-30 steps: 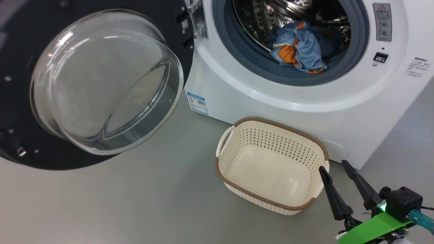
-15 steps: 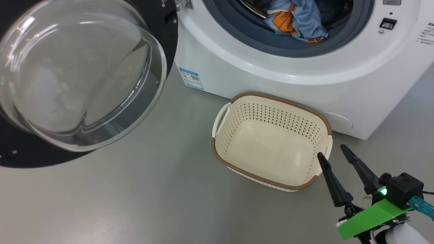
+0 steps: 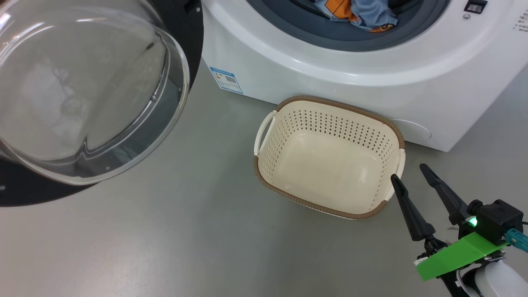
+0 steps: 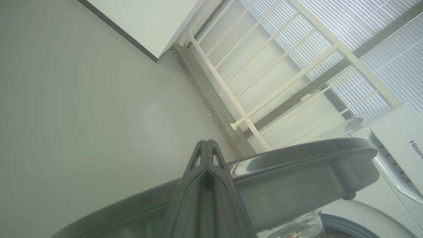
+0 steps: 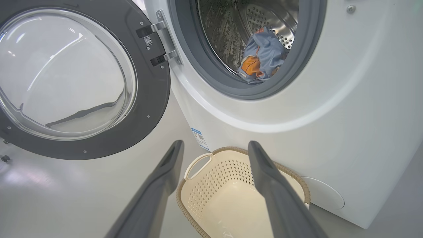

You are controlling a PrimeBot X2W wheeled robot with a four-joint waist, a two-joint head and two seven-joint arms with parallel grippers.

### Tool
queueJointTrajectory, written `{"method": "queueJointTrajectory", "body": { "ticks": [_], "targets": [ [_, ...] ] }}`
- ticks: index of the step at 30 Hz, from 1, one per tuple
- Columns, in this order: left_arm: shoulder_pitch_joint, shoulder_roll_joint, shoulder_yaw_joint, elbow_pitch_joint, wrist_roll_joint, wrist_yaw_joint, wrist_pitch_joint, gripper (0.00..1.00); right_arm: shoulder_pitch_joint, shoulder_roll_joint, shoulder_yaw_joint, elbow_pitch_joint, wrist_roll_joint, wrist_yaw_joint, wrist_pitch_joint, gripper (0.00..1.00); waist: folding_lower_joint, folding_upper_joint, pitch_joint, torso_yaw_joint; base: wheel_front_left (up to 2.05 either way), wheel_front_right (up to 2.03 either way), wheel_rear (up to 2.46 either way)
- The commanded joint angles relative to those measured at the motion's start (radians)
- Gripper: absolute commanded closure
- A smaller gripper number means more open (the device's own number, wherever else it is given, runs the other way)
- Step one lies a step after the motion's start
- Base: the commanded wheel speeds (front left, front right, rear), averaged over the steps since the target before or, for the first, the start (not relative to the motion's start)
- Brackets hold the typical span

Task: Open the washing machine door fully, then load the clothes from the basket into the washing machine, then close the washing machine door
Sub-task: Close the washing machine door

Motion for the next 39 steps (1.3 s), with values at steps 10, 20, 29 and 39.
{"method": "queueJointTrajectory", "body": {
  "ticks": [10,20,29,39],
  "targets": [
    [-0.039,0.074,-0.030,0.017,-0.021,0.000,0.143,1.00,-0.016,-0.012,0.018,-0.022,-0.016,0.005,-0.008,0.00,0.0000,0.0000,0.003,0.003,0.00,0.00,0.00],
    [-0.028,0.075,-0.081,0.016,-0.033,0.000,0.301,1.00,-0.009,-0.005,0.011,-0.017,-0.016,0.005,-0.008,0.00,0.0000,0.0000,-0.025,0.009,0.00,0.00,0.00],
    [-0.012,0.087,-0.113,-0.018,-0.054,0.000,0.441,1.00,0.005,-0.001,0.006,-0.013,-0.017,0.005,-0.008,0.00,0.0000,0.0000,-0.048,0.016,0.00,0.00,0.00],
    [0.022,0.098,-0.142,-0.111,-0.098,0.000,0.610,1.00,0.029,0.005,-0.002,-0.006,-0.028,0.005,-0.008,0.00,0.0000,0.0000,-0.088,0.021,0.00,0.00,0.00]
  ]
}}
